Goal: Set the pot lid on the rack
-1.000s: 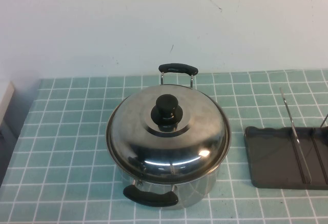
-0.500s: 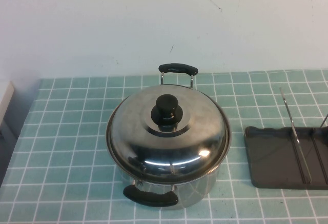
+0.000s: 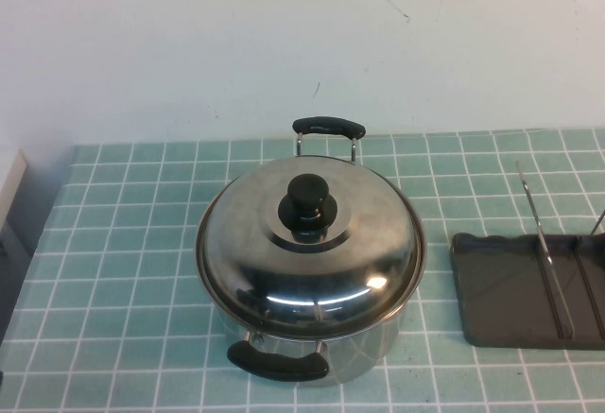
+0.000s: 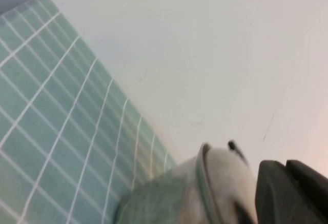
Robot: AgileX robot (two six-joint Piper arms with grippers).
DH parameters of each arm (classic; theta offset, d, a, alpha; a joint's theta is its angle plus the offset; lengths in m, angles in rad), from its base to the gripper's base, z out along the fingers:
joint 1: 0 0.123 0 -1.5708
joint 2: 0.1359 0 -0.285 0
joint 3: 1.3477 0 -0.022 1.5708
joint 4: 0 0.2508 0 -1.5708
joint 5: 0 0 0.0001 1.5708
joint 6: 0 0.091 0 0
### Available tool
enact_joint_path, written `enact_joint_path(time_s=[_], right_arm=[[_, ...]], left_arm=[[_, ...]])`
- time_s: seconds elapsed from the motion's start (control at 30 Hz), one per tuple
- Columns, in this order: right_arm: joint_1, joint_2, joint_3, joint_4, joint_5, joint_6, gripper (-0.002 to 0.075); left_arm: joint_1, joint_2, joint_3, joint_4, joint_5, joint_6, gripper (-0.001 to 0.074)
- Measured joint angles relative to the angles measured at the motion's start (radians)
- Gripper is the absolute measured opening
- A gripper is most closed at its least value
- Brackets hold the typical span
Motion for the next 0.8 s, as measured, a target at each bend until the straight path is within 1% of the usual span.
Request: enact_joint_path(time_s=[0.2,0.3,0.43,0.5,0.57,0.63,0.7,0.77,0.8], right_arm=[[0.000,0.000,0.000,0.000,0.000,0.000,-0.0003],[0.000,0.000,0.000,0.000,0.000,0.000,-0.0003],[0.000,0.000,0.000,0.000,0.000,0.000,-0.0003],[0.000,0.000,0.000,0.000,0.000,0.000,-0.0003],[0.000,0.000,0.000,0.000,0.000,0.000,-0.0003],[0.000,0.000,0.000,0.000,0.000,0.000,-0.0003],[0.000,0.000,0.000,0.000,0.000,0.000,-0.0003],[0.000,0.000,0.000,0.000,0.000,0.000,-0.0003],[0.000,0.000,0.000,0.000,0.000,0.000,-0.0003]], left_arm=[[0.000,0.000,0.000,-0.076,-0.130,0.043,-0.0003],[0.000,0.000,0.000,-0.073,-0.141,0.074,-0.0003],[0.000,0.000,-0.045,-0.021,-0.001,0.235,-0.0003],[0.000,0.021,-0.119,-0.002,0.052,0.367,-0.0003],[0.000,0.071,-0.191,0.022,0.070,0.484,-0.0003],[0.000,0.143,-0.273,0.124,0.091,0.527,-0.0001],[0.000,0.210,-0.333,0.274,0.105,0.509,0.0015],[0.000,0.275,-0.374,0.464,0.082,0.440,0.0058],[-0.003,0.300,-0.386,0.555,0.047,0.378,0.0095]])
